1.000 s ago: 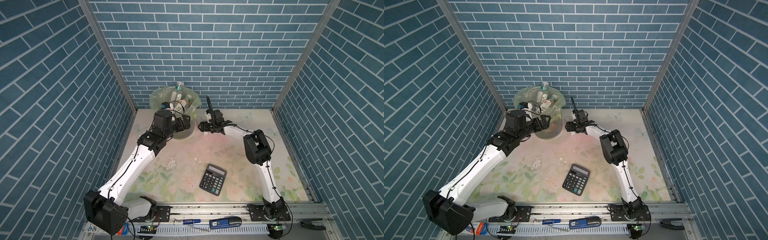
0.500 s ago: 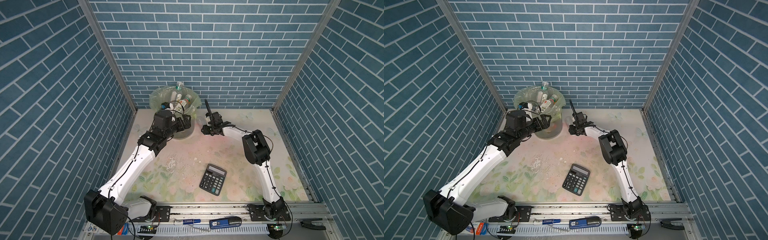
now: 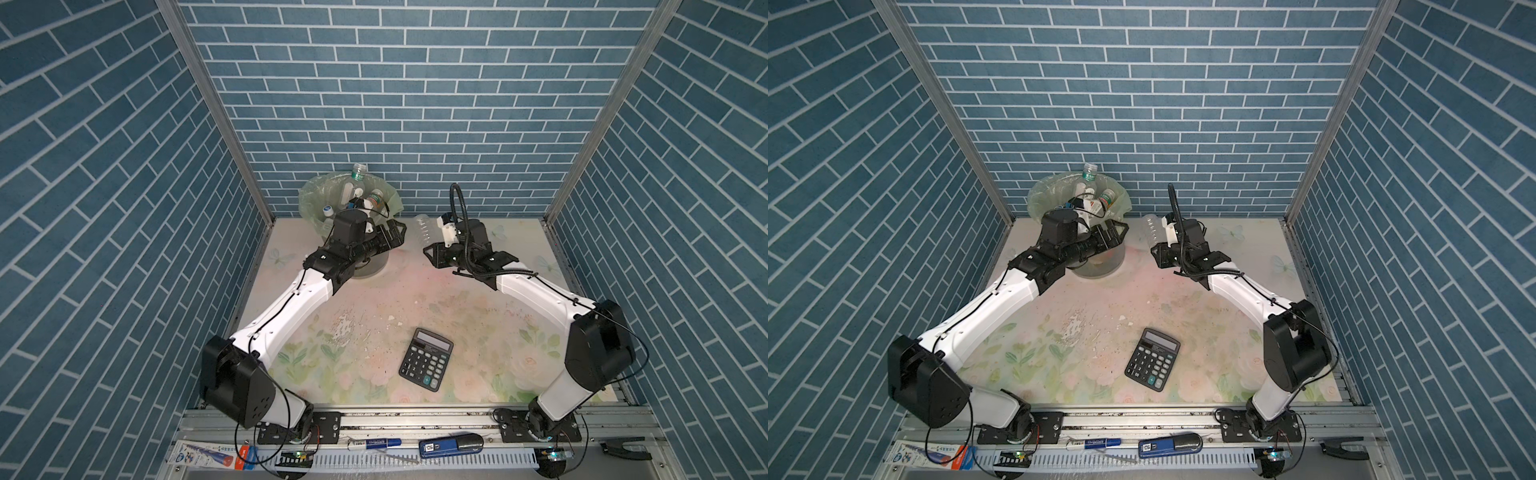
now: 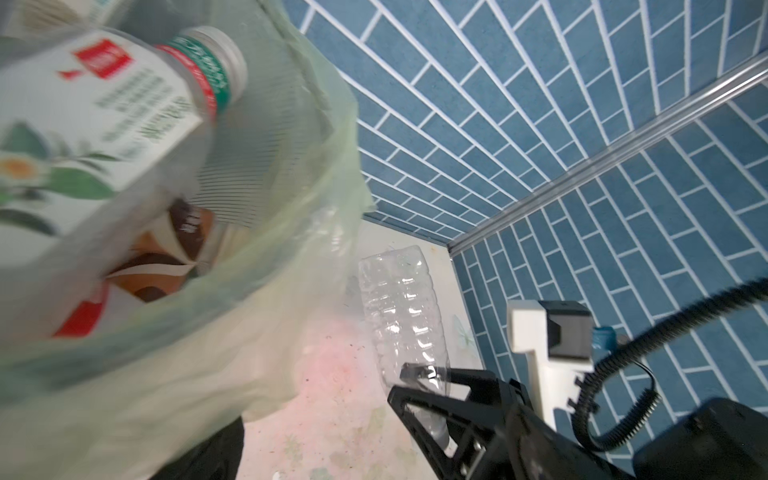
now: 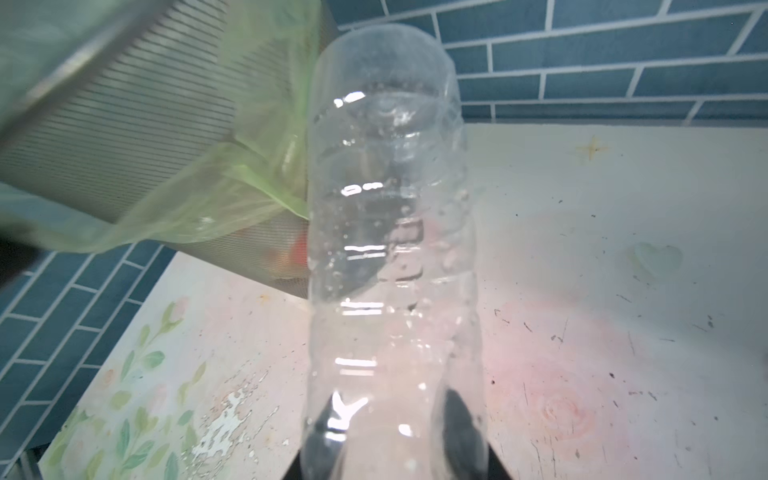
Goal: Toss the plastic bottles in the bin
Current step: 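Lift the white-capped bottle with the right gripper while the left gripper closes on it, then carry the white-capped bottle over the bin with the left gripper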
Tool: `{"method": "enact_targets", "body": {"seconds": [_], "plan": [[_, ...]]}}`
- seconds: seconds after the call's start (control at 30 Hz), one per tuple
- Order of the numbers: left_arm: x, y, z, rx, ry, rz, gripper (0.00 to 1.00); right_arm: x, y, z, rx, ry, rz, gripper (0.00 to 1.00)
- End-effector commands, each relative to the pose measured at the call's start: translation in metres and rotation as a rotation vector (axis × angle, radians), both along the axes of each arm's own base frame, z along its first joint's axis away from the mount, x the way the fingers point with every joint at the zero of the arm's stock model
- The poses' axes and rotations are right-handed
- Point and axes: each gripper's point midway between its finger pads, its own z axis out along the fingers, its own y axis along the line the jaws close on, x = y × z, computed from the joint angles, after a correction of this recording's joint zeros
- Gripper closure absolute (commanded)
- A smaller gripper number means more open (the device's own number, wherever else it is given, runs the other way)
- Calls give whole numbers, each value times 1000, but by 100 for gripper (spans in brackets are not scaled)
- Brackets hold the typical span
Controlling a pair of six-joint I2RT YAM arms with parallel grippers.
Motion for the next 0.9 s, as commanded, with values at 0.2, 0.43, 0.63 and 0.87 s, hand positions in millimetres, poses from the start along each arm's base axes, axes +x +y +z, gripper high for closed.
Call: {"method": "enact_targets", "body": {"seconds": [0.2, 0.43, 0.63, 0.87], "plan": [[14, -55, 16, -68, -6, -96, 1, -40, -6, 38, 87, -79, 95, 75], [21, -70, 20, -72, -23, -112, 1, -56, 5, 55, 157, -125, 187, 75], [25, -74, 21, -68, -35, -117, 17, -60, 12, 58, 192, -133, 222, 75], [26, -73, 25, -41, -59, -124, 48, -62, 18, 64, 214, -142, 255, 74]]}}
